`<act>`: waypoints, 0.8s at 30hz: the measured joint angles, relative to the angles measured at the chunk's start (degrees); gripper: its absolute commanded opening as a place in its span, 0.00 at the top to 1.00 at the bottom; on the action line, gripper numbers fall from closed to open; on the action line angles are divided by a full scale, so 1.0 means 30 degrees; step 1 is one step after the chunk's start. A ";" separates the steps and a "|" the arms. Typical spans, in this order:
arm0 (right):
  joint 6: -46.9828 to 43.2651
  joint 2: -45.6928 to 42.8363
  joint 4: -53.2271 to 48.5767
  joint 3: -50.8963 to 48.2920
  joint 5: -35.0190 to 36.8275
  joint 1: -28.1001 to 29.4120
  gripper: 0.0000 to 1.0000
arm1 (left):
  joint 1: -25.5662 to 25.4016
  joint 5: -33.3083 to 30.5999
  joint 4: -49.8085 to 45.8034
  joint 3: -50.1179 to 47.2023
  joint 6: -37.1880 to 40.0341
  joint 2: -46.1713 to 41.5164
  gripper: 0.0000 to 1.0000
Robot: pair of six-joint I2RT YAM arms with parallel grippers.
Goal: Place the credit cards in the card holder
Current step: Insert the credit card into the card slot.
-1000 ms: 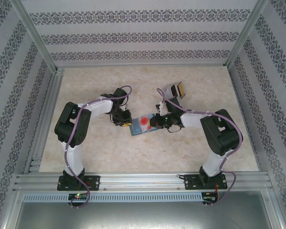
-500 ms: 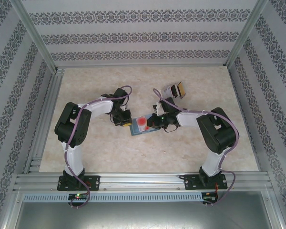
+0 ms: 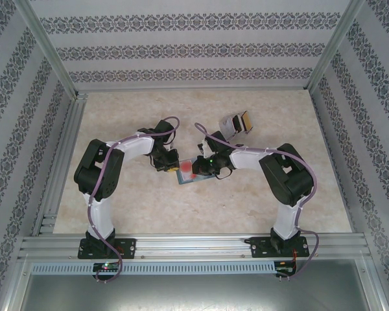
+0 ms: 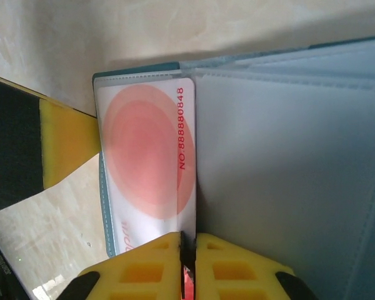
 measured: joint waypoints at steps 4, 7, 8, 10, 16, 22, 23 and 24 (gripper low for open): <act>-0.0248 0.0015 -0.0386 0.0197 0.0131 0.0036 0.76 | -0.0109 -0.0248 -0.0007 0.0000 0.0007 -0.0066 0.87; -0.0721 -0.0211 -0.0918 0.0401 0.0415 0.0029 0.66 | -0.0255 -0.0306 -0.0015 0.0007 0.0015 -0.0087 0.88; -0.0947 -0.0379 -0.1217 0.0444 0.0663 0.0029 0.63 | -0.0357 -0.0306 -0.0015 0.0007 0.0022 -0.0087 0.88; -0.1413 -0.0685 -0.1894 0.0495 0.1137 -0.0022 0.61 | -0.0554 -0.0277 -0.0029 0.0036 0.0029 -0.0087 0.89; -0.2339 -0.1406 -0.3155 0.0372 0.2018 -0.1100 0.59 | -0.0692 -0.0248 -0.0036 0.0073 0.0095 -0.0087 0.90; -0.2907 -0.2171 -0.4153 0.0102 0.3075 -0.2018 0.58 | -0.0692 -0.0248 -0.0044 0.0073 0.0102 -0.0124 0.90; -0.2965 -0.2266 -0.4226 0.0051 0.3162 -0.2018 0.58 | -0.0692 -0.0255 -0.0058 0.0080 0.0102 -0.0153 0.89; -0.3002 -0.2397 -0.4306 -0.0022 0.3184 -0.2011 0.58 | -0.0692 -0.0255 -0.0175 0.0138 0.0102 -0.0189 0.89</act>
